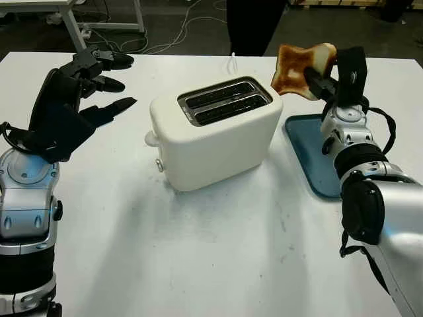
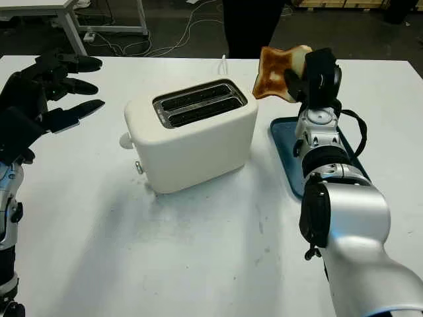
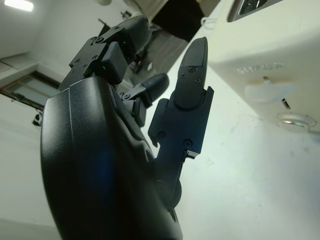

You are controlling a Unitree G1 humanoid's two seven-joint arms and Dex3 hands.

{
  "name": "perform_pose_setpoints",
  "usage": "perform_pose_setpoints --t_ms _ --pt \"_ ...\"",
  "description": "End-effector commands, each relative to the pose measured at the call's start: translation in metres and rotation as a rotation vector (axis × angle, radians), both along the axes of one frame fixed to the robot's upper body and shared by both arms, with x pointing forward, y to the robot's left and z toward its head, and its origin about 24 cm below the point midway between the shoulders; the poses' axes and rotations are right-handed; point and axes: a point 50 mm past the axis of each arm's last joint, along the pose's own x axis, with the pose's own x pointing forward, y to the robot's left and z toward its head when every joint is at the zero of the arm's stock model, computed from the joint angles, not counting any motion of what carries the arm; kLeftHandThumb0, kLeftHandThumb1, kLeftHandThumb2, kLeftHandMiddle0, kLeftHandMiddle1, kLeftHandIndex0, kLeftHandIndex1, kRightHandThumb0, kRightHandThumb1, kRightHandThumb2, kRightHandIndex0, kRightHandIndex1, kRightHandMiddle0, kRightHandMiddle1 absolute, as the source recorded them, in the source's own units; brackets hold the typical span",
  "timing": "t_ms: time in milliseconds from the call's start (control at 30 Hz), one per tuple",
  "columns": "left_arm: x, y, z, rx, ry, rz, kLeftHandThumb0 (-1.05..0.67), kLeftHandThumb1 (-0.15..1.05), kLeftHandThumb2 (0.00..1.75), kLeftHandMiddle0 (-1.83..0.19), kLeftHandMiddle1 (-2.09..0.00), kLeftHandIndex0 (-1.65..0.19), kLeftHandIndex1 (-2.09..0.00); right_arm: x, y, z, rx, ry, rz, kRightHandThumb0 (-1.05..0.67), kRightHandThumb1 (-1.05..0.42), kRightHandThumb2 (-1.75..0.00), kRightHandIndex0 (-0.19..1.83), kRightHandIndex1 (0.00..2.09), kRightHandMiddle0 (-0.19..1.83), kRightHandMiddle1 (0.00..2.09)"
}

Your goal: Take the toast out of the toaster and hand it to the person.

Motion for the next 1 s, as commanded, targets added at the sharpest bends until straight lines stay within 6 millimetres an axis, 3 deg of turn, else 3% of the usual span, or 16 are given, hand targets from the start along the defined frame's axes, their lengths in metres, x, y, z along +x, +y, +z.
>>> perform_pose_setpoints --t_ms 0,967 --pt "-0.0019 0.0012 -0.0004 0.021 -0.004 0.009 -0.31 0.92 0.08 -0.30 -1.03 -0.33 -0.69 0.0027 0.0033 0.0124 0.016 -0.056 0.006 0.05 -0.92 -0.30 0.75 1.75 0.37 1.74" --pt "-0.0016 0.0016 -0.0007 -0.027 -0.010 -0.005 -0.30 0.91 0.07 -0.30 -1.05 -0.32 -0.71 0.0033 0.0057 0.0145 0.007 -0.069 0.019 0.06 -0.92 -0.32 0.69 1.75 0.32 1.75"
